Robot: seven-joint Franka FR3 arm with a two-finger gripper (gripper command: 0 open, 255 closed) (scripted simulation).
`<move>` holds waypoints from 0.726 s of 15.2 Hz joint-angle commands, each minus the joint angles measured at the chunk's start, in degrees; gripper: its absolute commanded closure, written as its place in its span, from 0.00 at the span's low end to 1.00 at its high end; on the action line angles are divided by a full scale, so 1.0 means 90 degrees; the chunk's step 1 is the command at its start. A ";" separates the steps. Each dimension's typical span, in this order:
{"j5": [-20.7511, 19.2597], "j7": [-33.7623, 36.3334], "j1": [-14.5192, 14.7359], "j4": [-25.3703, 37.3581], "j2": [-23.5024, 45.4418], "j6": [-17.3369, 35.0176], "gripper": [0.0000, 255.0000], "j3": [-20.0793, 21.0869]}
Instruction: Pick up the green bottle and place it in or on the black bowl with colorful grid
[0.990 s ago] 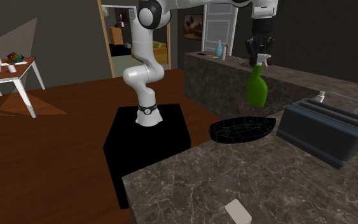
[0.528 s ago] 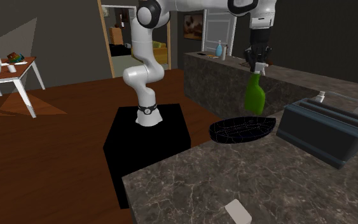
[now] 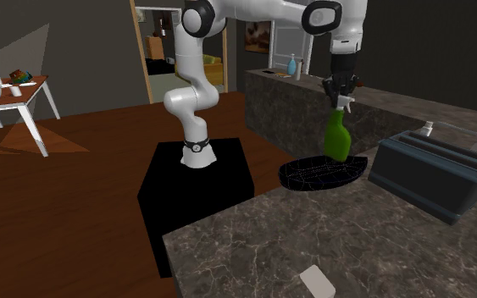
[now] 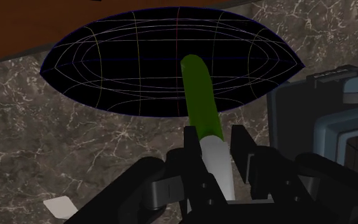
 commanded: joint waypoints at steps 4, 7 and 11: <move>-0.0007 0.0005 -0.0013 -0.0380 0.0000 0.0385 1.00 -0.0011; -0.0008 0.0006 -0.0013 -0.0378 0.0002 0.0384 1.00 -0.0011; -0.0008 0.0006 -0.0013 -0.0378 0.0002 0.0384 1.00 -0.0011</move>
